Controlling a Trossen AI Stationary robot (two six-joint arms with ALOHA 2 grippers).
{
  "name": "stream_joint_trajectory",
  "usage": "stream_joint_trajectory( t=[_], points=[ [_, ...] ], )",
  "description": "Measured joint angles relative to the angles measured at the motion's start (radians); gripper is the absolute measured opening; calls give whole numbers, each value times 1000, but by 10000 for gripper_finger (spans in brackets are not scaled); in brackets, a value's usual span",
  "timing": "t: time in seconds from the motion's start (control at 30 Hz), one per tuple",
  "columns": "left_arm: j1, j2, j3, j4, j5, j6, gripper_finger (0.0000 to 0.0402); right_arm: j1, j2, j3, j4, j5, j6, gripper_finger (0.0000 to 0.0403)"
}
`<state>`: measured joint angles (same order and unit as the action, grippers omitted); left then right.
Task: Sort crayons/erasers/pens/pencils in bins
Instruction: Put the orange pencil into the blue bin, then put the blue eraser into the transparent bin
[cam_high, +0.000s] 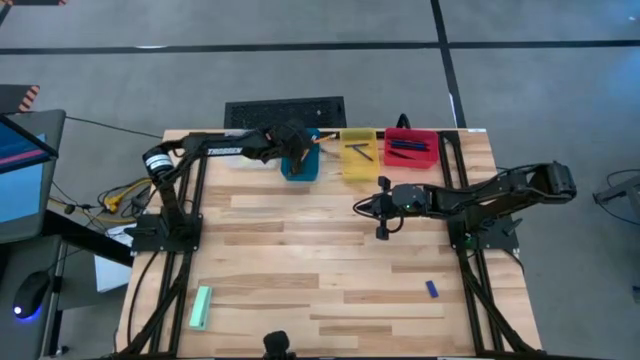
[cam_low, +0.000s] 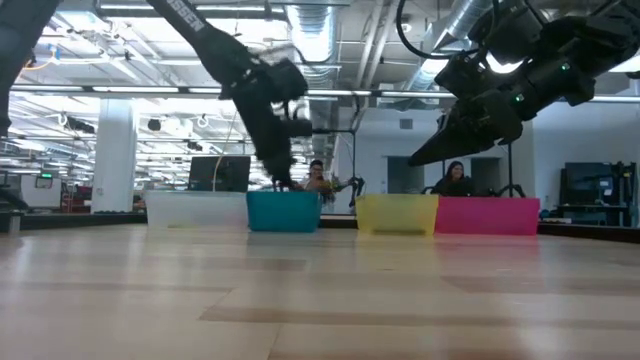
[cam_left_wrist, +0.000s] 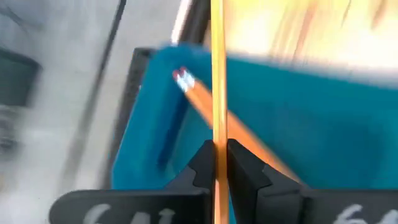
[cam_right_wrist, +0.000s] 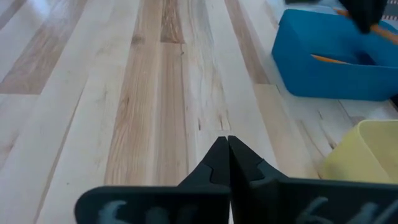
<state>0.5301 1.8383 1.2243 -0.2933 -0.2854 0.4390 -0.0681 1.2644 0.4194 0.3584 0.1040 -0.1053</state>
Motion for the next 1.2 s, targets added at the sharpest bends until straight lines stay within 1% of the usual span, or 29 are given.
stream_joint_trajectory(
  t=[0.1, 0.13, 0.3, 0.4, 0.47, 0.6, 0.7, 0.83, 1.07, 1.2],
  points=[
    [0, -46, -4, 12, 113, -208, 7, 0, 0, 0, -4, 0, 0, 3],
    [0, -55, -16, 25, 137, -262, 7, 0, 0, 0, -4, 0, 0, 3],
    [-1, -65, -74, 62, 149, -444, 7, 0, 0, 0, -7, -1, 0, 5],
    [0, -66, -111, 55, 110, -531, 7, 0, 0, 0, -11, -1, 0, 6],
    [3, -66, -126, 49, 88, -559, 7, 0, 0, 0, -11, -1, 0, 4],
    [3, -65, -135, 57, 110, -590, 7, 0, 0, 0, -10, -1, 0, 3],
    [6, -66, -135, 54, 99, -641, 11, 0, 0, 0, -7, -1, 0, 5],
    [18, -65, -135, 37, 125, -668, 37, 0, 0, 0, -6, -1, 1, 4],
    [18, -65, -135, -9, 133, -687, 74, 0, 0, 0, -6, -2, 5, 5],
    [12, -77, -136, -28, 159, -632, 95, 3, 0, 0, -19, -2, 22, 4]
  ],
)
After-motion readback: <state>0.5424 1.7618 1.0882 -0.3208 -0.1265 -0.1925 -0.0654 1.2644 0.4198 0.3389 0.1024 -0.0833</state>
